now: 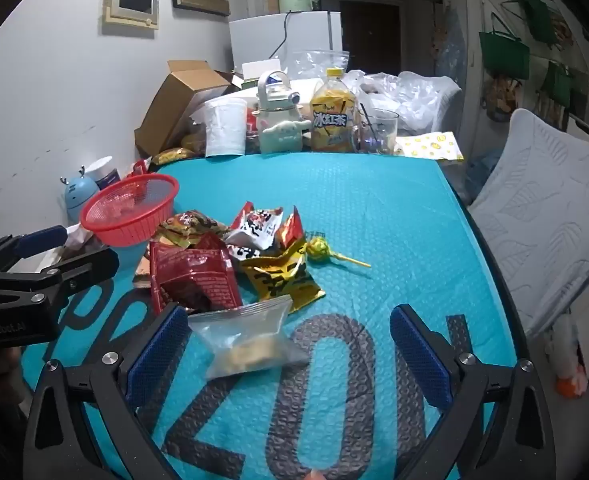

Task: Organize snacks
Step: 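Reach the right gripper to the clear zip bag and close on it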

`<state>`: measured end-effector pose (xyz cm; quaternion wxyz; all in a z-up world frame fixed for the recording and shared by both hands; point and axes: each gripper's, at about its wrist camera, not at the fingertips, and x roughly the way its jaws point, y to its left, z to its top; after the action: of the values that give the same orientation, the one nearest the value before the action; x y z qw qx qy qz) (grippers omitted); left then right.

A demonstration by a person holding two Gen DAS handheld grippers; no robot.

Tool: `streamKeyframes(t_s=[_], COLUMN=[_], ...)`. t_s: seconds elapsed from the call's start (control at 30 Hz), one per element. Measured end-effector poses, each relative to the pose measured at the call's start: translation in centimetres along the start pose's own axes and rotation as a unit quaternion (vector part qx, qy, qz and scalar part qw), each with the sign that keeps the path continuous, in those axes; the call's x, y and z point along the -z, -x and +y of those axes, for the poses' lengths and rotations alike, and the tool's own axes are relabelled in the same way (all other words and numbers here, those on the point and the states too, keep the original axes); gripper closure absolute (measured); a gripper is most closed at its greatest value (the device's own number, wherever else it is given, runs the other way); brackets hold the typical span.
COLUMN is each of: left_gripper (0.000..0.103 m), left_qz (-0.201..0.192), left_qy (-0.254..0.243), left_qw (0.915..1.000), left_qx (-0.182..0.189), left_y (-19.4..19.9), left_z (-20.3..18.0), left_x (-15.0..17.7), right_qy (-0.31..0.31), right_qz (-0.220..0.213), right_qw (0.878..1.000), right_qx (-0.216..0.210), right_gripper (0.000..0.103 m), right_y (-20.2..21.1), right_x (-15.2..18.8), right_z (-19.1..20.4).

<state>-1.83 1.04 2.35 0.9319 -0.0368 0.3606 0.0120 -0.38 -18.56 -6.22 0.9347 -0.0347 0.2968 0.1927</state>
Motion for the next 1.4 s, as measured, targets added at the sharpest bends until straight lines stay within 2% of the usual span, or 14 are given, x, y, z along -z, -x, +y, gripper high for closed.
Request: streamKeyframes(t_s=[1.03,1.4], left_gripper=[0.0,0.0], left_qz=[-0.011,0.005], left_qy=[0.005,0.013], left_qw=[0.9998,0.9995], left_qx=[0.018,0.027], left_y=[1.4,1.0], left_z=[0.6,1.5], left_x=[1.6,3.3], right_qy=[0.01,-0.01], right_qz=[-0.01,0.032], right_qw=[1.0,0.999], right_qx=[0.013,-0.006], right_gripper=[0.0,0.0], right_y=[1.5,0.4], right_x=[0.6,2.4], right_z=[1.3,1.7])
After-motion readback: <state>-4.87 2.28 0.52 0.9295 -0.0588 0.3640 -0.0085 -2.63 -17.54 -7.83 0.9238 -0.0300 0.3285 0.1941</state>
